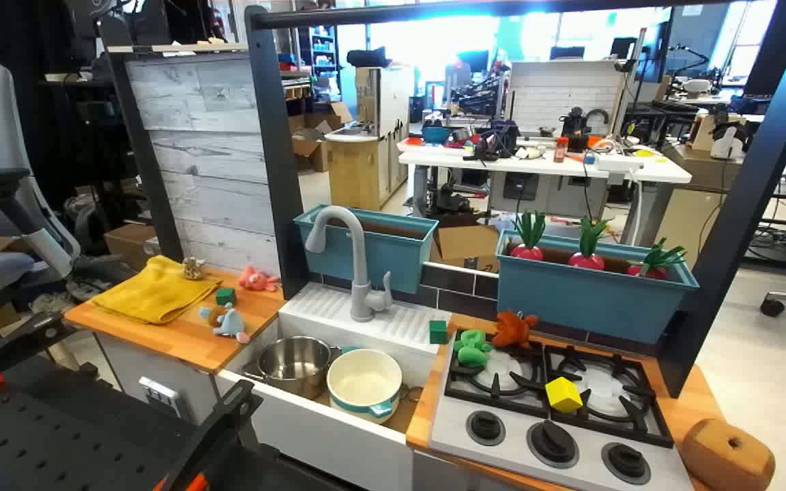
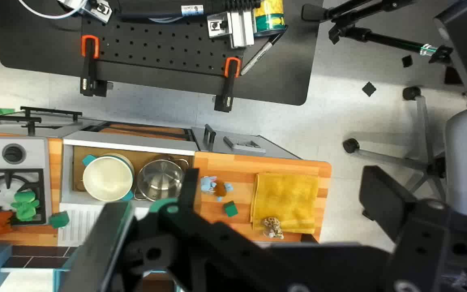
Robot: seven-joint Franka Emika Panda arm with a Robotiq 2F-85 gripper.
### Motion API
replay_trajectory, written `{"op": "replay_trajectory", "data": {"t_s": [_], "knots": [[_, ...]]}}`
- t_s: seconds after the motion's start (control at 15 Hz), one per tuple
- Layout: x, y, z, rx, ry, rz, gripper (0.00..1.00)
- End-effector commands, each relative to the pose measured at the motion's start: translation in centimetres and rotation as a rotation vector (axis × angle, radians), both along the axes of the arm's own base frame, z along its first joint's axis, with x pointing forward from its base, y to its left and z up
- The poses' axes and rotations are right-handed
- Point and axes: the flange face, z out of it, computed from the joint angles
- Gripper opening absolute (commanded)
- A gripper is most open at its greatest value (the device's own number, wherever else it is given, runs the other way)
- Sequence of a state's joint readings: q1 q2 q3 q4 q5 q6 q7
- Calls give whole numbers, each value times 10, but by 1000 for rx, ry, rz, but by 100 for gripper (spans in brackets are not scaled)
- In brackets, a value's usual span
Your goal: Pick up the plush toys from the counter and stove and put them in the pots, then wipe the counter with the towel
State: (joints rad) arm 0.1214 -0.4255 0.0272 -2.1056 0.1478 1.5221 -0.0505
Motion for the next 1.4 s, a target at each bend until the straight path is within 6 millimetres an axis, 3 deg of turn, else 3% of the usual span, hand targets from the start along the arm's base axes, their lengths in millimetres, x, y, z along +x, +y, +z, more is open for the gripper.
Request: {"op": "replay_trajectory", "data": {"t_s": [0.0, 0.27, 0.6, 0.8, 0.87, 1.0, 1.2, 1.33], "knots": [[0, 0, 1, 0, -1, 0, 100], [28, 13, -26, 54, -36, -8, 100], [86, 27, -92, 157, -51, -42, 100], [116, 24, -127, 172, -31, -95, 100], [96, 24, -120, 143, -32, -73, 100], [102, 24, -136, 139, -6, -78, 100], [101, 24, -129, 141, -18, -75, 100], [113, 32, -142, 157, -110, -121, 100]]}}
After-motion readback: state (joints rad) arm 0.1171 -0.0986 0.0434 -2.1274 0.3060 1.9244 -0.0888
